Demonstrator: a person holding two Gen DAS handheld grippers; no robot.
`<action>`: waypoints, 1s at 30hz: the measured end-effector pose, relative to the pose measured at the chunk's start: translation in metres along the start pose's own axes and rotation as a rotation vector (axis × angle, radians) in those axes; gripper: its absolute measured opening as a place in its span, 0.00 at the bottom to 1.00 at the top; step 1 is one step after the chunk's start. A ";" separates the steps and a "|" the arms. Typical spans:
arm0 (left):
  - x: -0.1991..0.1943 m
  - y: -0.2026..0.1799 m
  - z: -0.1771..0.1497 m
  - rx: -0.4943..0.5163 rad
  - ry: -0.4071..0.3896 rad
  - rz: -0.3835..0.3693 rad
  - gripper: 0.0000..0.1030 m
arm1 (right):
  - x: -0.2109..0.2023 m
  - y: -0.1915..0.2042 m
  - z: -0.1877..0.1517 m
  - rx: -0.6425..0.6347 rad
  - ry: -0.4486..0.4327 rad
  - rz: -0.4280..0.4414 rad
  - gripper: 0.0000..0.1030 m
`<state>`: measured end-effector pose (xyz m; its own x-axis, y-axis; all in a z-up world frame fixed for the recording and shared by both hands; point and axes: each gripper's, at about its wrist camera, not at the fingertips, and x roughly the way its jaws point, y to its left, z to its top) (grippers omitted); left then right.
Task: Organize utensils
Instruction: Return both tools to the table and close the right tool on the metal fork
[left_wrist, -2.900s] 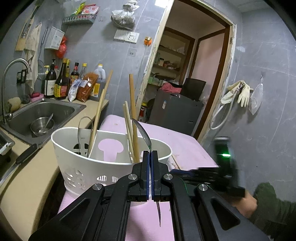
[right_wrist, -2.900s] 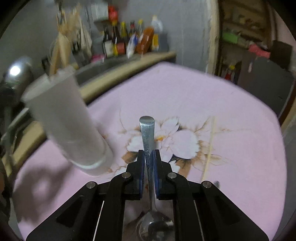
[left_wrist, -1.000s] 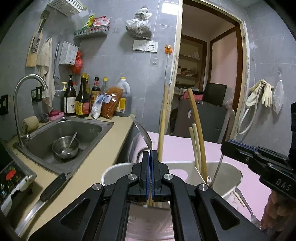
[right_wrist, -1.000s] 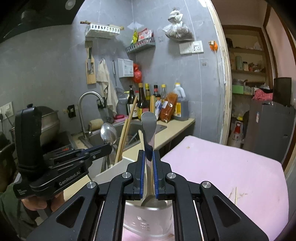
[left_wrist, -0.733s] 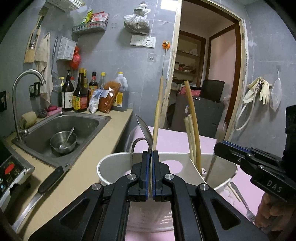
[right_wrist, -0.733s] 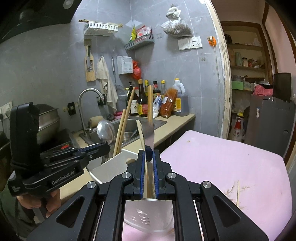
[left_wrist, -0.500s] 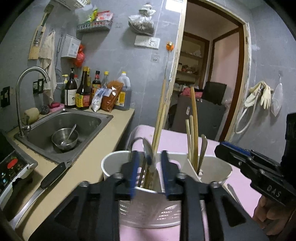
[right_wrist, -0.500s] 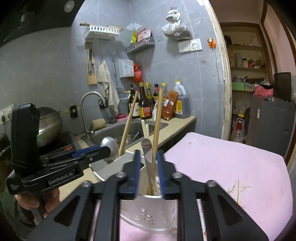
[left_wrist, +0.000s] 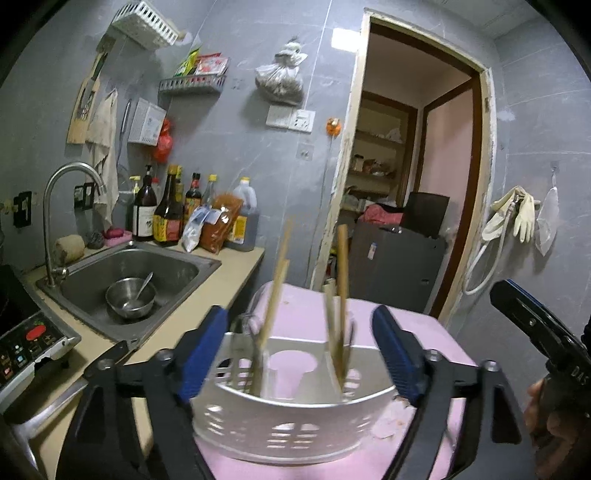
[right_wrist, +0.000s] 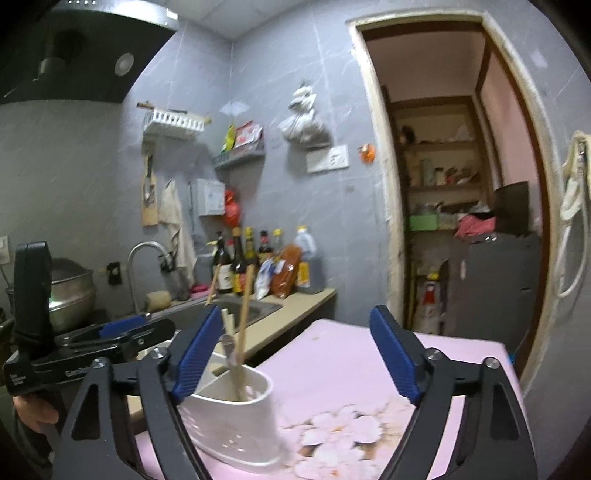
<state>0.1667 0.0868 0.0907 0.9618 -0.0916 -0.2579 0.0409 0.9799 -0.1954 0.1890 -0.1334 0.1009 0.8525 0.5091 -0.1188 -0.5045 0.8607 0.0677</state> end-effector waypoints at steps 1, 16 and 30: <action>-0.002 -0.006 0.000 0.003 -0.010 -0.002 0.85 | -0.005 -0.004 0.001 -0.003 -0.003 -0.010 0.87; -0.007 -0.081 -0.023 0.106 -0.060 -0.063 0.97 | -0.075 -0.058 -0.017 -0.064 -0.042 -0.189 1.00; 0.033 -0.114 -0.071 0.198 0.198 -0.090 0.97 | -0.061 -0.103 -0.066 -0.038 0.246 -0.207 1.00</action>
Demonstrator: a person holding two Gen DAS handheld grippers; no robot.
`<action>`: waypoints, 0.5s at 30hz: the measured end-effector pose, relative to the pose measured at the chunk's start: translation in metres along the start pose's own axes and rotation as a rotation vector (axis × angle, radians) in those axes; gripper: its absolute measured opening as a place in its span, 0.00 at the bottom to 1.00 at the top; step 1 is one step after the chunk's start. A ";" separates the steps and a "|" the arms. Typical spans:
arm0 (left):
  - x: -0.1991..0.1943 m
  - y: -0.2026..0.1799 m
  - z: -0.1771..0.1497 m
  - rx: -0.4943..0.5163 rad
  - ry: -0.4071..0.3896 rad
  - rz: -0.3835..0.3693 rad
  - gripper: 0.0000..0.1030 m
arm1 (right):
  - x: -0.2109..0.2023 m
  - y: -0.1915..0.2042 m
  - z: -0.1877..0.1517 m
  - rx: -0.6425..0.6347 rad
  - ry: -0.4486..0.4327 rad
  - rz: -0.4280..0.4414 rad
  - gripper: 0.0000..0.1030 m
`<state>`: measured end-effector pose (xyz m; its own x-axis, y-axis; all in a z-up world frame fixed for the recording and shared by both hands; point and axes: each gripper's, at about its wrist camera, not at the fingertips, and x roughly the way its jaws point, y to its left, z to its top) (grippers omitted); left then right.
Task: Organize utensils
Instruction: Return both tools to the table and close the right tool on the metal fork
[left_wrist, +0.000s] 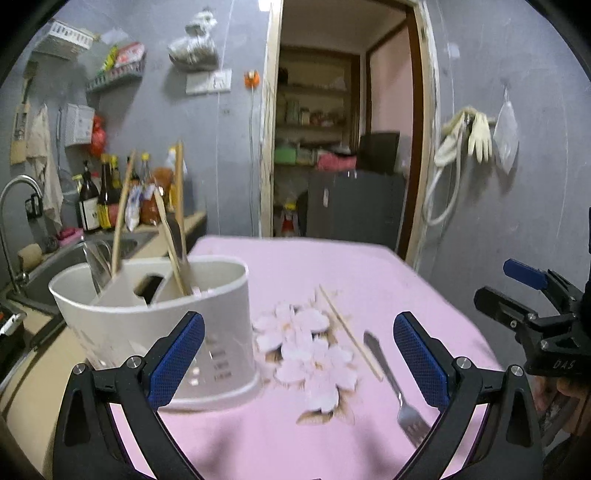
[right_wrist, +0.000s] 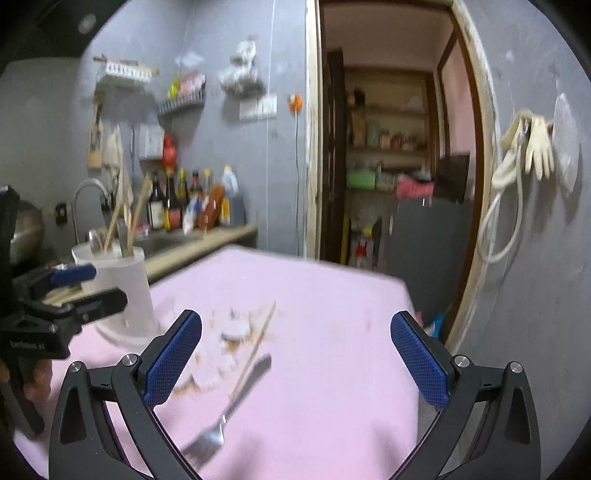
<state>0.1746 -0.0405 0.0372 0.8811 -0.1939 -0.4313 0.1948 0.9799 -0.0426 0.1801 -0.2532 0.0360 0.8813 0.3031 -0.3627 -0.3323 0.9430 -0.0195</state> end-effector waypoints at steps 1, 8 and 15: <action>0.004 0.000 -0.003 0.000 0.026 0.003 0.97 | 0.004 -0.002 -0.004 0.005 0.032 0.008 0.97; 0.027 0.006 -0.023 -0.038 0.180 0.035 0.97 | 0.037 0.006 -0.027 -0.010 0.275 0.079 0.73; 0.038 0.017 -0.034 -0.099 0.285 0.033 0.97 | 0.058 0.030 -0.045 -0.076 0.446 0.169 0.47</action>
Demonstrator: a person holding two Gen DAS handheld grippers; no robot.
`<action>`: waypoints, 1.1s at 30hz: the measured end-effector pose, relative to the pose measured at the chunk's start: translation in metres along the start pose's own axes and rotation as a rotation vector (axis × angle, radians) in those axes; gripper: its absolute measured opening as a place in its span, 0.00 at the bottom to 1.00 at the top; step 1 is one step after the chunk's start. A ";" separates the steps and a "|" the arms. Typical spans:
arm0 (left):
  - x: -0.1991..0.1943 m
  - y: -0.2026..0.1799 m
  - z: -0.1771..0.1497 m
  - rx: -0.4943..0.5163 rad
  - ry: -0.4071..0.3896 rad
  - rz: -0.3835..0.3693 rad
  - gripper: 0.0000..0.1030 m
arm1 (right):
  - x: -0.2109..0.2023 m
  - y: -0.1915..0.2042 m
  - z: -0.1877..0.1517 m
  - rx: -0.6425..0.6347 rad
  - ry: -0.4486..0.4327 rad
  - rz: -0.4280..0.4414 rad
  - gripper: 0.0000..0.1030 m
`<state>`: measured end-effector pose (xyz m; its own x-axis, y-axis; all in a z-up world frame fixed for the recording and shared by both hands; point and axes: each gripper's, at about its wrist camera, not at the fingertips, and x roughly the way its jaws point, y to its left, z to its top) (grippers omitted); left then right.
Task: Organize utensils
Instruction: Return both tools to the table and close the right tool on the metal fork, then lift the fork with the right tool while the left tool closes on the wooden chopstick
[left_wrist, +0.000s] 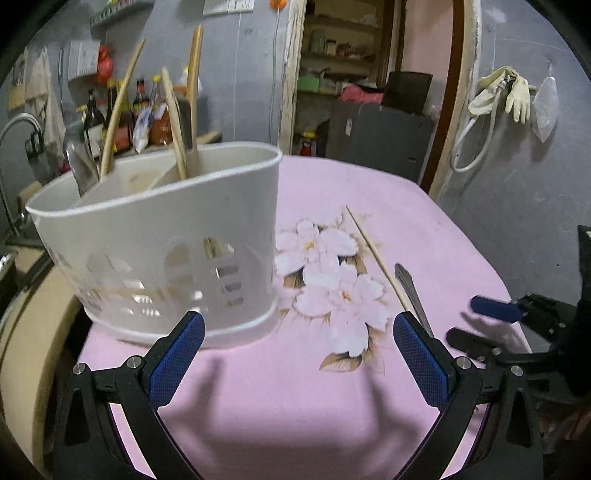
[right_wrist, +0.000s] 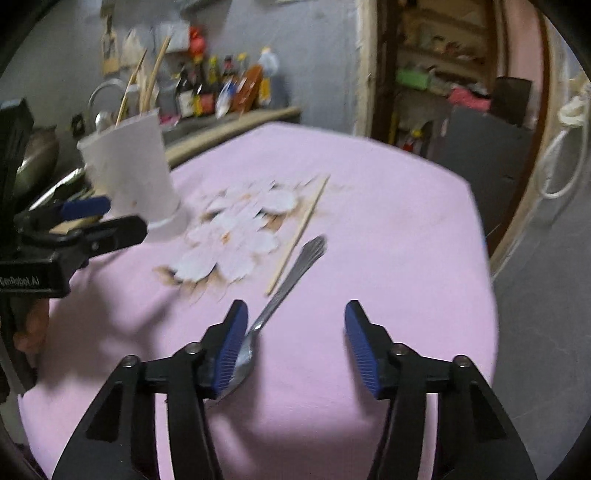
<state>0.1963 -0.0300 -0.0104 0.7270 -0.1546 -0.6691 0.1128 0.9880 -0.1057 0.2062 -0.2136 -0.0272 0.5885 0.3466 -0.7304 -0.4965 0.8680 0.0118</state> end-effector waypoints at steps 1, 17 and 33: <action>0.001 0.000 0.000 -0.003 0.007 -0.003 0.97 | 0.004 0.002 -0.001 -0.010 0.020 0.007 0.44; 0.018 -0.017 0.001 0.036 0.127 -0.095 0.47 | 0.023 0.000 0.004 -0.093 0.106 -0.045 0.06; 0.081 -0.052 0.035 0.099 0.191 -0.161 0.31 | 0.036 -0.061 0.031 -0.011 0.069 -0.106 0.03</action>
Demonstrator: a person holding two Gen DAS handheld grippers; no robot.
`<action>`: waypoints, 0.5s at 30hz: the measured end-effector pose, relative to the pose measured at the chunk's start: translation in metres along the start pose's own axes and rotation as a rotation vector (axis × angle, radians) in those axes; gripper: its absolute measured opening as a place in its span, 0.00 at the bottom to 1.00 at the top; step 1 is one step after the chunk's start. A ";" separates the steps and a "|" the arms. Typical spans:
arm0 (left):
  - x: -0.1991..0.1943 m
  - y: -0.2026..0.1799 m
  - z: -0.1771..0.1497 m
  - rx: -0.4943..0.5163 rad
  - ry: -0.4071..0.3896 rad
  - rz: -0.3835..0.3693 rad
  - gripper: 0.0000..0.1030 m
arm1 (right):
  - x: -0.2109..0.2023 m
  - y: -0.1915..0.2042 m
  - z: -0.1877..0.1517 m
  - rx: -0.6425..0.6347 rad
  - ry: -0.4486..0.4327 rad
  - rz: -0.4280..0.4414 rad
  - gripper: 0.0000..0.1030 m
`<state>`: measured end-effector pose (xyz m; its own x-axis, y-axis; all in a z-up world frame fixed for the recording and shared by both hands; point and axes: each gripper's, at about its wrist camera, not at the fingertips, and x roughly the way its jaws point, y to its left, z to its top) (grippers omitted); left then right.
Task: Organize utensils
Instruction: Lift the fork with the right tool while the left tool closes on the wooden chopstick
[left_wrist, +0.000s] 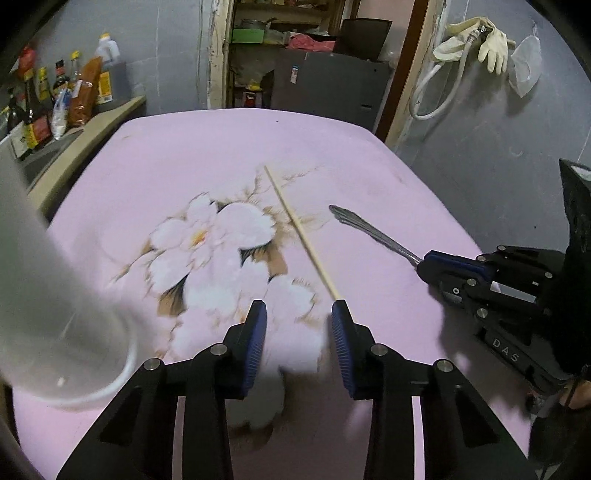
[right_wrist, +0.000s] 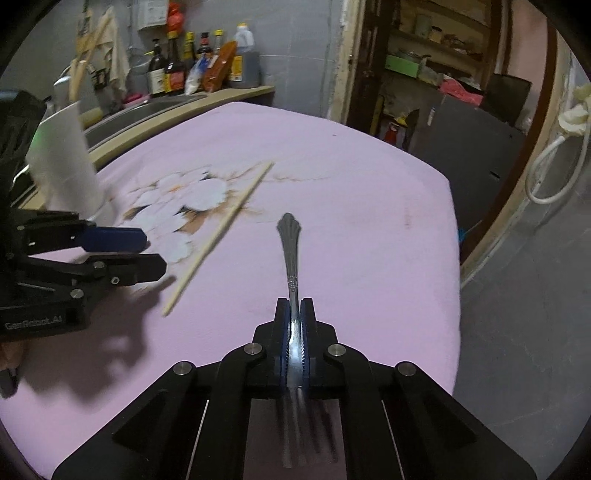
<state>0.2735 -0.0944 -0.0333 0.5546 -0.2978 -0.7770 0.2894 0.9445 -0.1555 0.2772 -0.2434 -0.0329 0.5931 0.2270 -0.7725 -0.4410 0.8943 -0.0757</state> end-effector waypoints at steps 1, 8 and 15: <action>0.004 0.001 0.006 -0.005 0.004 -0.004 0.31 | 0.002 -0.005 0.002 0.013 0.003 0.009 0.03; 0.030 0.003 0.037 -0.018 0.023 -0.012 0.24 | 0.016 -0.015 0.015 0.014 0.030 0.043 0.03; 0.051 0.011 0.054 -0.045 0.064 -0.027 0.11 | 0.028 -0.020 0.025 -0.010 0.083 0.094 0.05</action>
<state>0.3474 -0.1064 -0.0413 0.4957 -0.3154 -0.8092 0.2679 0.9418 -0.2030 0.3191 -0.2455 -0.0370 0.4915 0.2763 -0.8259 -0.4991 0.8665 -0.0071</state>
